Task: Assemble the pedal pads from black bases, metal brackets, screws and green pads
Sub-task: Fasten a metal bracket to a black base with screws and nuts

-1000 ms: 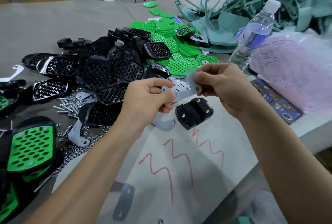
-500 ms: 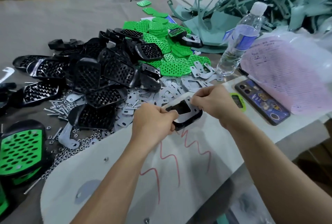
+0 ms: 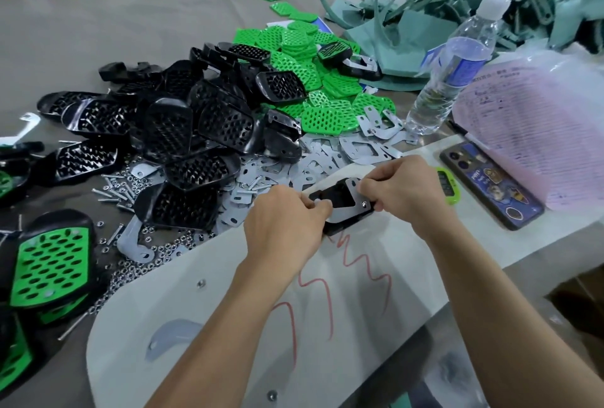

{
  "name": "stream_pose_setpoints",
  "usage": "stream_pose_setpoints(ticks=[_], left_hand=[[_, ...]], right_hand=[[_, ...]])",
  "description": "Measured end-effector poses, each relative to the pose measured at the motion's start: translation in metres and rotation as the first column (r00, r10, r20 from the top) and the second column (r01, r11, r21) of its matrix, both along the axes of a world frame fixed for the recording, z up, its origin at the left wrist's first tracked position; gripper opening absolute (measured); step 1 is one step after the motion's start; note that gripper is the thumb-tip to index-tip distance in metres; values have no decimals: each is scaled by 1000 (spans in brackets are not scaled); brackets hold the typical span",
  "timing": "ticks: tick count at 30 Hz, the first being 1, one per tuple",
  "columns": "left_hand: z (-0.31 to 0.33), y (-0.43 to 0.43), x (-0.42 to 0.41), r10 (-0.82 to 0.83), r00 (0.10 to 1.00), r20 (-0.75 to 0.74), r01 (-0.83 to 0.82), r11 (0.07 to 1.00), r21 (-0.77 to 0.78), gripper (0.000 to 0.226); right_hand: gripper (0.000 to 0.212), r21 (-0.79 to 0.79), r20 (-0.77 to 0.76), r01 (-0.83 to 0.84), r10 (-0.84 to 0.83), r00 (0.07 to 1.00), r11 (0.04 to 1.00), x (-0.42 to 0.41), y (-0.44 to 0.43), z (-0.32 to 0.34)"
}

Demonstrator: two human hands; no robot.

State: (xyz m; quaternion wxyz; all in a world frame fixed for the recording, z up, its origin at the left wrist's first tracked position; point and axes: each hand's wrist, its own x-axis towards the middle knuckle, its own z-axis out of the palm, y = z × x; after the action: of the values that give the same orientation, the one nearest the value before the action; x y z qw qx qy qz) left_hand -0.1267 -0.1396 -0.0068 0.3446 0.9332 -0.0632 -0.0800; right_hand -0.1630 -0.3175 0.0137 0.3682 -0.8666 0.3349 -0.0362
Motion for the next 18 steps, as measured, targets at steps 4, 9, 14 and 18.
stream_pose_setpoints(ticks=[4, 9, 14, 18], left_hand=[[1, -1, 4, -45, 999, 21, 43, 996, 79, 37], [-1, 0, 4, -89, 994, -58, 92, 995, 48, 47], [-4, 2, 8, -158, 967, -200, 162, 987, 4, 41], [-4, 6, 12, -201, 925, -322, 166, 977, -134, 43]], right_hand=[[9, -49, 9, -13, 14, 1000, 999, 4, 1, -1], [17, -87, 14, -54, 55, 998, 995, 9, 8, -7], [19, -60, -15, -179, 179, 984, 982, 14, -1, -6], [7, -44, 38, -281, 283, 958, 959, 6, -2, -10]])
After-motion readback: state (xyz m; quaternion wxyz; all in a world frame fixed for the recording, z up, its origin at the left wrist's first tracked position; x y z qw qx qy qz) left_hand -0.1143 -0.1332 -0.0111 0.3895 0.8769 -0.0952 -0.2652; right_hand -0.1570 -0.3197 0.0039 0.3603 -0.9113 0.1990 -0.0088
